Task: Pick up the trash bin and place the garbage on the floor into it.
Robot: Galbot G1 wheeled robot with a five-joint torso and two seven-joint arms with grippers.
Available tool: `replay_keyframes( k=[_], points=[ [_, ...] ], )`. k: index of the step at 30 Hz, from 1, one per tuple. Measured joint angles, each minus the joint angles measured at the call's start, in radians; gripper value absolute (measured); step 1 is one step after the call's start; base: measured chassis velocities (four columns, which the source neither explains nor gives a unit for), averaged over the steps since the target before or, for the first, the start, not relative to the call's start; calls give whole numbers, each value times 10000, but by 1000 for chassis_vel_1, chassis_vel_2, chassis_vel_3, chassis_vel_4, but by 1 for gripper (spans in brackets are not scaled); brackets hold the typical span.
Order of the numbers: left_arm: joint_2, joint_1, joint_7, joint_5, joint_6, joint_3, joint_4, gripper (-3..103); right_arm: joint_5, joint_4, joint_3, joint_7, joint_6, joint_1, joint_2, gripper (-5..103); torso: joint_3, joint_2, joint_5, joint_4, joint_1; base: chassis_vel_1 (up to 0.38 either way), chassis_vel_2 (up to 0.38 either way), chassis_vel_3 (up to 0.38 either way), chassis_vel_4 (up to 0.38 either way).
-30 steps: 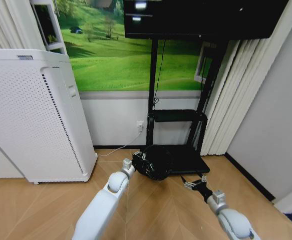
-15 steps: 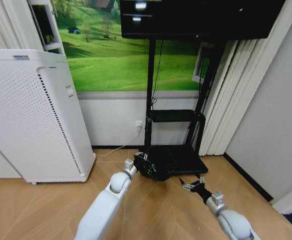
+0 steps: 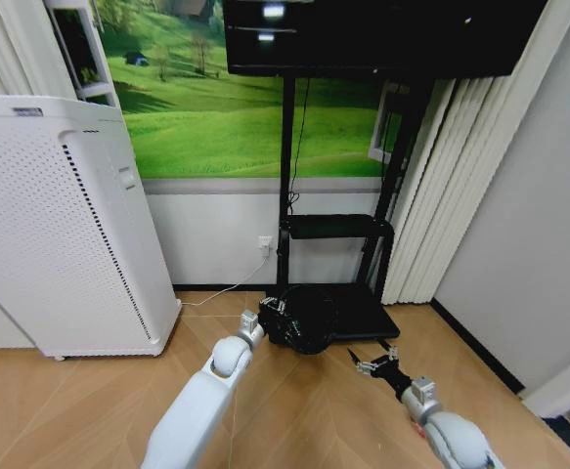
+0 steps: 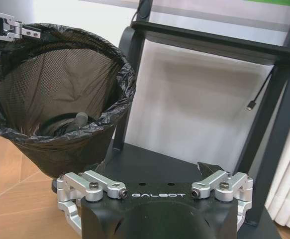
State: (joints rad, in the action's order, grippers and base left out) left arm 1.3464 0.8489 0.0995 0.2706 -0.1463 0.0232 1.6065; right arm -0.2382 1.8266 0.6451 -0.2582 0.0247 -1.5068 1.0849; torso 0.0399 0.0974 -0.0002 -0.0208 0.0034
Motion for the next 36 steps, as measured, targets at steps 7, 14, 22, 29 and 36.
replay_keyframes(
  k=[7,14,22,29,36],
  points=[
    [-15,14,23,25,15,27,38,7,59,54,16,-5,52,-14,88,100,0,3,2,-5,0,-171,-179,163,161],
    [-21,96,51,26,25,84,119,7,677,-153,26,-476,-428,-8,9,100,1,3,6,-6,1,-170,-168,163,159],
    [-152,307,89,28,26,311,314,7,982,-1287,23,-975,-1011,-39,-943,100,0,3,2,3,0,8,2,1,0],
    [-305,549,93,29,27,490,552,7,1106,-2840,-111,-1312,-1426,72,-1644,100,0,3,2,-3,0,6,10,-4,-6],
    [-250,736,73,-20,27,536,670,7,1027,-4449,-278,-1310,-1622,201,-1508,100,0,1,4,-3,0,0,0,0,0]
  ],
)
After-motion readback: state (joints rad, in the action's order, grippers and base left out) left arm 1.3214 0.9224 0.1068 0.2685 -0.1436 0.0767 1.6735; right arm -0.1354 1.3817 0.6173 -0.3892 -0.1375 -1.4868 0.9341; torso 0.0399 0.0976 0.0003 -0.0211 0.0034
